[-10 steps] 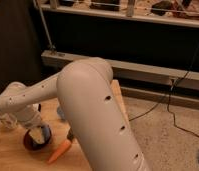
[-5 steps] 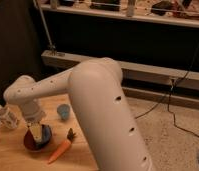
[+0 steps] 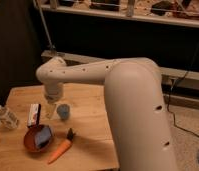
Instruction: Place the white sponge in the ceramic bowl
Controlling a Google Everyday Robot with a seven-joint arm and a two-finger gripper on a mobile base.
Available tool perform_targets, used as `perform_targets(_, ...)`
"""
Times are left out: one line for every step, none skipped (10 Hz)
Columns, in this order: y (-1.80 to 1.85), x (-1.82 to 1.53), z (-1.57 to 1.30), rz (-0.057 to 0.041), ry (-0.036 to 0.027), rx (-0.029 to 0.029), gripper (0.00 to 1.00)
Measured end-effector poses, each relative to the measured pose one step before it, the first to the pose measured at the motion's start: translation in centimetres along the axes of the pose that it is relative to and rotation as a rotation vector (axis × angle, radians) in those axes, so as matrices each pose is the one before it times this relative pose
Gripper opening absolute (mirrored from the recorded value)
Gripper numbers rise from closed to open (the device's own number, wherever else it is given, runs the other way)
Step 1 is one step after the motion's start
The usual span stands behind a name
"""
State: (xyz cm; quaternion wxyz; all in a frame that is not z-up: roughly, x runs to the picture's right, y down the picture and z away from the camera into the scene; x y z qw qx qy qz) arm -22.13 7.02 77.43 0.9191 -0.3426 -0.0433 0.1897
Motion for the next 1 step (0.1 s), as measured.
perform_targets(-0.002,0.005,0.025,0.00062,0.00037,-0.00011,0.80)
